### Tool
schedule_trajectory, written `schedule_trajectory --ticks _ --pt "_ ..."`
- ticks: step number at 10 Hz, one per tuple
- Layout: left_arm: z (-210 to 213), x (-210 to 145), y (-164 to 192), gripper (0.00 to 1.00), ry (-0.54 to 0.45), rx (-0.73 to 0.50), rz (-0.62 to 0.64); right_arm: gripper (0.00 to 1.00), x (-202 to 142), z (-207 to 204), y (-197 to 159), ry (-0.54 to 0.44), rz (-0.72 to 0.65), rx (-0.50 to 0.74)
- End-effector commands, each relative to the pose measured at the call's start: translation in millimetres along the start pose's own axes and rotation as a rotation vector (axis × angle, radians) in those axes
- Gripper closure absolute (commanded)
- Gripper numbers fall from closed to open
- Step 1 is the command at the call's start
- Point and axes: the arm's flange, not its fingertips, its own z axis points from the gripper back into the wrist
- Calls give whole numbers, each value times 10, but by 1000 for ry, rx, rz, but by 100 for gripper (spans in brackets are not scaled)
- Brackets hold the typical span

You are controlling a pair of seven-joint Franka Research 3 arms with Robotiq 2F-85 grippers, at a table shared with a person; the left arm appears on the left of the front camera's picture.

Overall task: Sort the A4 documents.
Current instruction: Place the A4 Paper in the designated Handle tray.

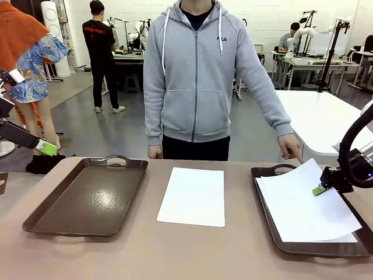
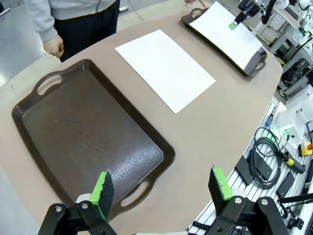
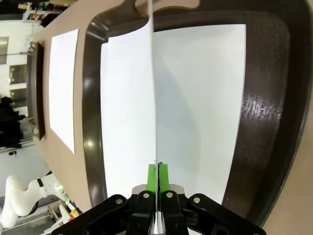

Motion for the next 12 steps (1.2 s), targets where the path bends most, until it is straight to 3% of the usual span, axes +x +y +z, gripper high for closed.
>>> schedule_trajectory --ticks 1,12 --pt "1 -10 20 0 -11 -16 -10 92 -60 -31 38 -24 -56 -58" --pt "1 -10 20 0 -11 -16 -10 0 1 347 175 -123 -49 -219"
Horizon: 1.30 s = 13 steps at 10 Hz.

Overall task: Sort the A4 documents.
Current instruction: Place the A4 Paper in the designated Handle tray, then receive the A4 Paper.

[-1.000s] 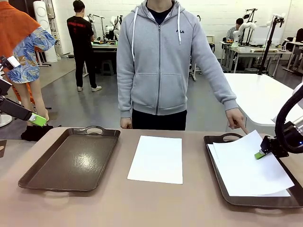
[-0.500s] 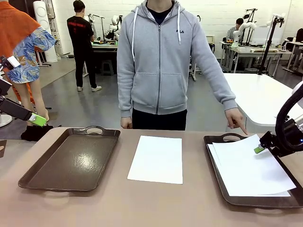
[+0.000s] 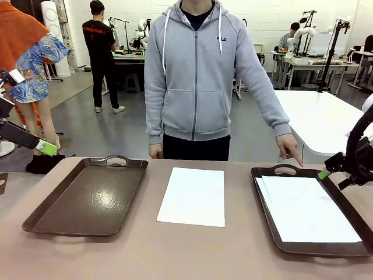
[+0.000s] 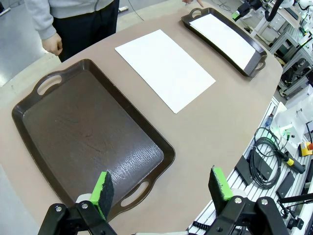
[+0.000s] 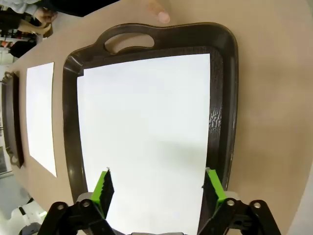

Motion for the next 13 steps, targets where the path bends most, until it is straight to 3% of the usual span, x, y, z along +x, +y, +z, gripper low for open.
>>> schedule_trajectory --ticks 1,13 --pt "1 -10 20 0 -11 -16 -10 0 -69 -42 57 5 -20 -34" --pt "1 -10 20 0 -11 -16 -10 0 -11 -2 17 1 1 1"
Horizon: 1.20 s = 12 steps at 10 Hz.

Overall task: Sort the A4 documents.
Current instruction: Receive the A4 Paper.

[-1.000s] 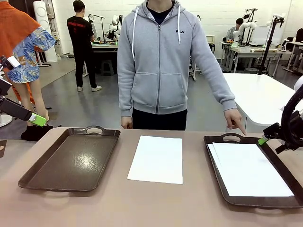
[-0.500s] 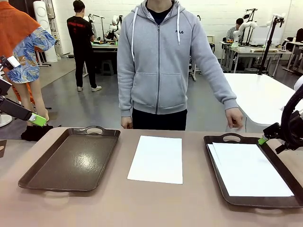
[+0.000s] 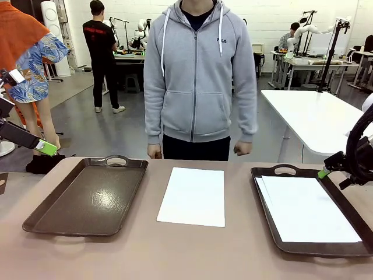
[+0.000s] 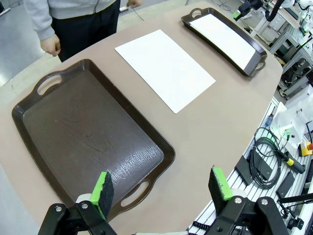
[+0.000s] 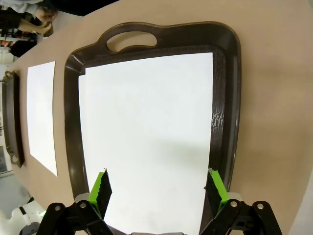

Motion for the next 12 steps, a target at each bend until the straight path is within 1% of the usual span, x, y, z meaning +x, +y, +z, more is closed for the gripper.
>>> schedule_trajectory --ticks 1,6,7,9,10,12 --pt "1 -10 20 0 -10 -16 -10 0 -3 1 -5 -1 2 -1" --pt "1 -10 20 0 -10 -16 -10 0 0 0 0 0 0 0" --pt "1 -10 20 0 -10 -16 -10 0 -174 137 190 -141 151 -19" --pt "1 -10 20 0 -10 -16 -10 0 -252 362 488 -259 292 22" --pt "1 -10 20 0 -10 -16 -10 0 -262 427 618 -284 371 52" --pt "1 -10 20 0 -10 -16 -10 0 -235 526 1001 -299 561 133"
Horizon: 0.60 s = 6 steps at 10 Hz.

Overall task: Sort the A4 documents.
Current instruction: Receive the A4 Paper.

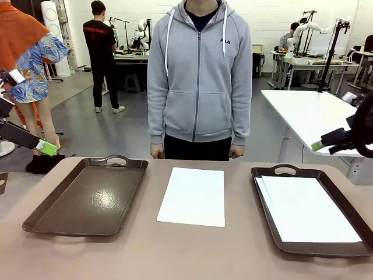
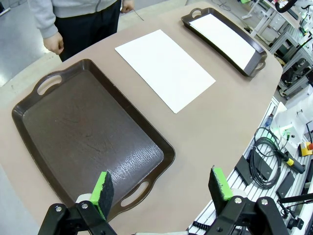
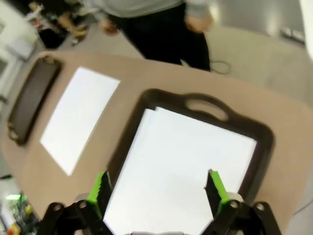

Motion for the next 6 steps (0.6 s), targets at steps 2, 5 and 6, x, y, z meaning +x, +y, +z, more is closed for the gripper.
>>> schedule_trajectory --ticks 2,5,6 --pt "1 -10 20 0 -11 -17 -10 0 50 21 415 -73 277 191" --pt "1 -10 20 0 -11 -17 -10 0 108 204 801 -142 526 276" --pt "1 -10 20 0 -11 -17 -10 0 120 264 881 -129 551 315"
